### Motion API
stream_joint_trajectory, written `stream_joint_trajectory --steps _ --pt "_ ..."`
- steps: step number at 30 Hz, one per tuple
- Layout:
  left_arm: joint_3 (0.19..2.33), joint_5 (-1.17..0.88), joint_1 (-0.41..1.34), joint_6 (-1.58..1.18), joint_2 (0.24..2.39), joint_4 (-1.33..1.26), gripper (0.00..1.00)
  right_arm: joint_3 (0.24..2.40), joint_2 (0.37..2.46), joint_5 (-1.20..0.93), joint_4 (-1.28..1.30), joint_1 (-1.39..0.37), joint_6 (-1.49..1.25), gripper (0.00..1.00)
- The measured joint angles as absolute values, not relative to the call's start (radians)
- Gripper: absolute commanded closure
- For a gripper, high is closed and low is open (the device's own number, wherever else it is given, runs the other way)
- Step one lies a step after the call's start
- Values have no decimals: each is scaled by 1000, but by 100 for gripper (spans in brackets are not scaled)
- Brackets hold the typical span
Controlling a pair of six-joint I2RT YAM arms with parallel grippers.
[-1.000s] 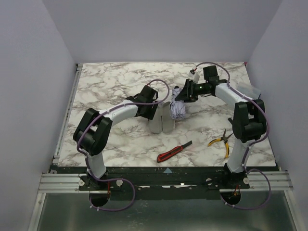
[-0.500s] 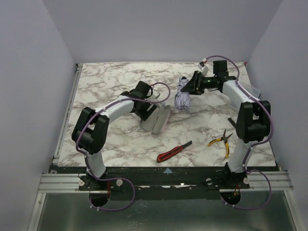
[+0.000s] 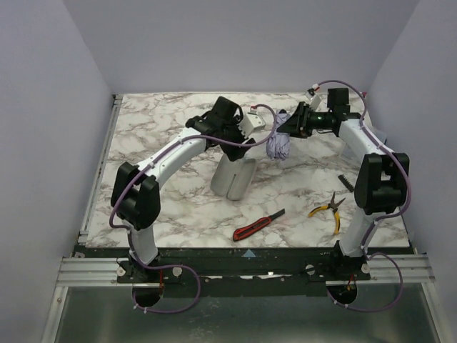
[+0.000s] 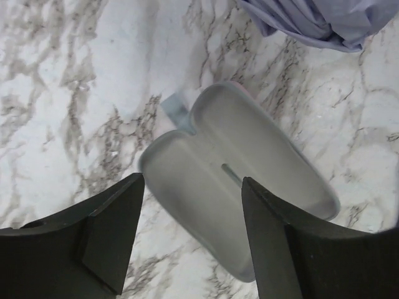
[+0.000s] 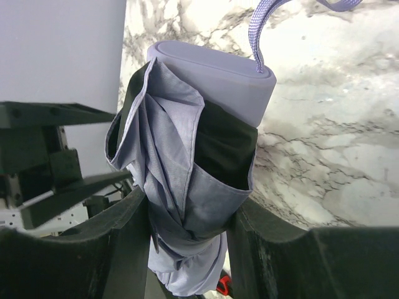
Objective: Open the umbrella
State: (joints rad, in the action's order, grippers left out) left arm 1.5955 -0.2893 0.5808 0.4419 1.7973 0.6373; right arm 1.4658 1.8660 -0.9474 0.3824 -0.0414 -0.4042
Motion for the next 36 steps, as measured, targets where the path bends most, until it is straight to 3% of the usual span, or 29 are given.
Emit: stream_joint_trajectory --steps 4,6,9,14,24,36 --pt "1610 -289 623 313 1866 660 45 1464 1858 -927 383 -17 -404 100" --pt "1586 -281 643 235 1900 672 59 1460 1849 -923 383 -12 -404 100" --pt "1547 -270 659 146 1927 690 65 1454 1832 -916 383 -6 -405 100" --pt "1516 -215 660 -37 2007 708 65 1444 1821 -910 383 -7 -405 100" --pt "1724 -68 621 -140 2146 872 62 1438 1821 -902 384 -7 -404 100" --pt "1763 15 329 -75 2149 1088 60 1438 1821 -896 387 20 -399 100"
